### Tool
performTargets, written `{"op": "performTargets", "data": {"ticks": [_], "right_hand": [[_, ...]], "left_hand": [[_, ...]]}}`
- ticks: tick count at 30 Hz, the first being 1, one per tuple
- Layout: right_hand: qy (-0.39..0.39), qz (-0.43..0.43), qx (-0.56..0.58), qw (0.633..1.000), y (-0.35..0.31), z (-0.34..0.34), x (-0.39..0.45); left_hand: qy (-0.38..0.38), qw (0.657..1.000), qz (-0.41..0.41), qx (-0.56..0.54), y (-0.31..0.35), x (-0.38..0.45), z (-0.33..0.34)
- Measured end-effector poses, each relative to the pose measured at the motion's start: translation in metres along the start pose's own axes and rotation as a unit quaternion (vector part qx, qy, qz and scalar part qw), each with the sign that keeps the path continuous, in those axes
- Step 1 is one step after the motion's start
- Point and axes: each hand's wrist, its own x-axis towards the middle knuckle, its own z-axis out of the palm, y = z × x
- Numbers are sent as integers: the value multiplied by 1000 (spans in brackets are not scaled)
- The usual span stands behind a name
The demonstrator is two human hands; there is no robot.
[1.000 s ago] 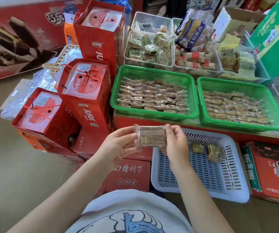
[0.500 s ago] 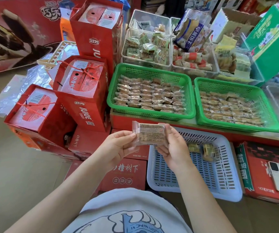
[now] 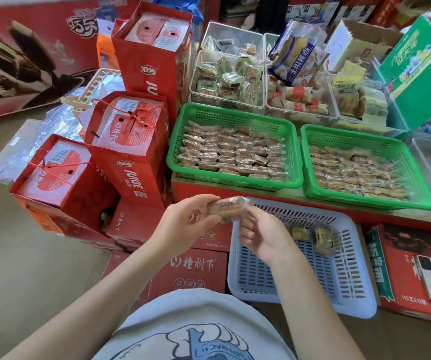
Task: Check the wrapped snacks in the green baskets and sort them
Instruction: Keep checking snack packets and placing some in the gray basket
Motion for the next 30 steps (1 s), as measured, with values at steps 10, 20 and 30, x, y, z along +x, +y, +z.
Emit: {"op": "performTargets", "data": {"ticks": [10, 20, 30], "right_hand": [[-73, -136, -232, 960, -9, 3, 0], [-43, -90, -179, 979, -17, 12, 51], [80, -239, -357, 899, -74, 29, 149]], "left_hand": [[-48, 921, -238, -304, 1, 18, -6], [33, 880, -291, -373, -36, 52, -11], [20, 974, -40, 220, -113, 121, -10]]}}
